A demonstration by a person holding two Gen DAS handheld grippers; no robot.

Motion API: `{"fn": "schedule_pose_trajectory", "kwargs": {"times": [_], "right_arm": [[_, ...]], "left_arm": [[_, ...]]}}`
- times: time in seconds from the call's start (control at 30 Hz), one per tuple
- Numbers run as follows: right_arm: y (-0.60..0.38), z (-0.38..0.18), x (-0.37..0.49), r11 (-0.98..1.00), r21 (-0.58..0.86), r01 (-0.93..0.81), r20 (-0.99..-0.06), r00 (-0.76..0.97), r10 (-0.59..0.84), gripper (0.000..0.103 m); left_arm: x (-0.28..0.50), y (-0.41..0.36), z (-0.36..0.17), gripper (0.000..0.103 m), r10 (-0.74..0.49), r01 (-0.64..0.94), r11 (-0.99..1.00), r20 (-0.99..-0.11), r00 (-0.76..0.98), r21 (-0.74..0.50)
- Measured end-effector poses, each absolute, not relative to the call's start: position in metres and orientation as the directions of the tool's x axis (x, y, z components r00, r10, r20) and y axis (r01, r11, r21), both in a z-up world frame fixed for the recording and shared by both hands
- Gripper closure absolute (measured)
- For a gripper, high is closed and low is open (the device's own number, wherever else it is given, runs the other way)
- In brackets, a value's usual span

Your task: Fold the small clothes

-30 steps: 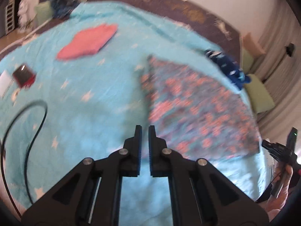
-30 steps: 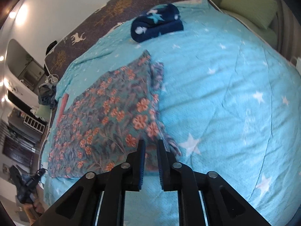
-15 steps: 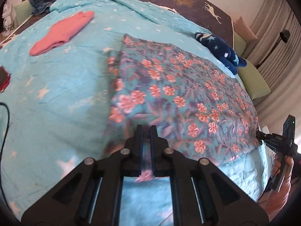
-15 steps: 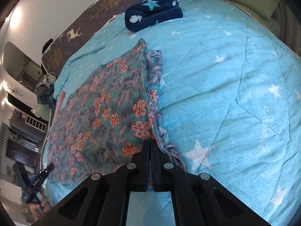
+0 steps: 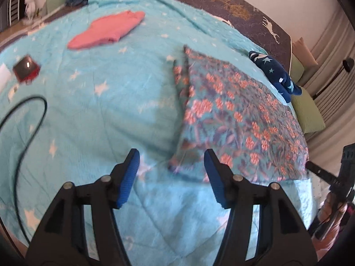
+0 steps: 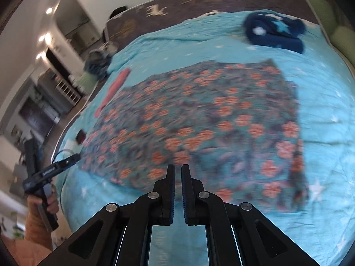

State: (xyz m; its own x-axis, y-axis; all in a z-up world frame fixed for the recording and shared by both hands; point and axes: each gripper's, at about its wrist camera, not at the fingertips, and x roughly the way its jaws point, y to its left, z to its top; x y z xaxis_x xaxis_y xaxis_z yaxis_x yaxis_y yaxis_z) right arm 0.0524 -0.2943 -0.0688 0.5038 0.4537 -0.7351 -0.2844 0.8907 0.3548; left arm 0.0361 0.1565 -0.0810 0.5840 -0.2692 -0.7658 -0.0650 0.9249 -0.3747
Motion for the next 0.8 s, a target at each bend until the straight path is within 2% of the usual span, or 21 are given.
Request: {"fn": "schedule_pose_trajectory", "kwargs": {"times": [0.13,0.17,0.2,0.23,0.27,0.37,0.53,0.67,0.7,0.73,0.8], "right_arm": [[-0.267,-0.075,0.053,0.887,0.323,-0.331,-0.762,0.466,0.451,0.097],[-0.261,-0.076,0.052,0.886,0.318,-0.338,-0.765,0.46,0.45,0.096],[-0.257,-0.077,0.052,0.885,0.315,-0.343,-0.767,0.456,0.451,0.096],[-0.254,-0.077,0.051,0.884,0.311,-0.35,-0.768,0.455,0.45,0.095],[-0.25,-0.077,0.048,0.885,0.301,-0.355,-0.769,0.459,0.445,0.095],[-0.246,-0.077,0.041,0.886,0.277,-0.371,-0.765,0.473,0.437,0.095],[-0.236,-0.079,0.038,0.878,0.258,-0.402,-0.779,0.451,0.435,0.095],[-0.209,-0.077,0.043,0.854,0.218,-0.473,-0.792,0.426,0.438,0.086],[-0.2,-0.076,0.043,0.84,0.208,-0.501,-0.791,0.419,0.445,0.084],[-0.187,-0.073,0.044,0.82,0.195,-0.538,-0.791,0.409,0.456,0.077],[-0.163,-0.071,0.047,0.786,0.172,-0.593,-0.79,0.393,0.47,0.065]], "left_arm": [[0.03,0.163,-0.087,0.045,-0.409,-0.035,0.852,-0.706,0.578,-0.522],[0.031,0.165,-0.089,0.059,-0.46,-0.028,0.818,-0.681,0.57,-0.575],[0.034,0.168,-0.093,0.08,-0.507,-0.034,0.778,-0.659,0.556,-0.627],[0.039,0.17,-0.098,0.089,-0.531,-0.051,0.753,-0.652,0.541,-0.656],[0.043,0.172,-0.1,0.093,-0.537,-0.064,0.743,-0.651,0.536,-0.666],[0.045,0.17,-0.093,0.093,-0.53,-0.053,0.747,-0.641,0.555,-0.663],[0.044,0.153,-0.068,0.093,-0.485,0.034,0.818,-0.656,0.578,-0.575],[0.043,0.152,-0.064,0.092,-0.472,0.059,0.838,-0.667,0.577,-0.543],[0.043,0.154,-0.066,0.09,-0.467,0.051,0.841,-0.673,0.574,-0.539],[0.042,0.159,-0.067,0.085,-0.458,0.036,0.842,-0.68,0.572,-0.538],[0.037,0.169,-0.07,0.068,-0.429,-0.008,0.846,-0.69,0.583,-0.533]]}}
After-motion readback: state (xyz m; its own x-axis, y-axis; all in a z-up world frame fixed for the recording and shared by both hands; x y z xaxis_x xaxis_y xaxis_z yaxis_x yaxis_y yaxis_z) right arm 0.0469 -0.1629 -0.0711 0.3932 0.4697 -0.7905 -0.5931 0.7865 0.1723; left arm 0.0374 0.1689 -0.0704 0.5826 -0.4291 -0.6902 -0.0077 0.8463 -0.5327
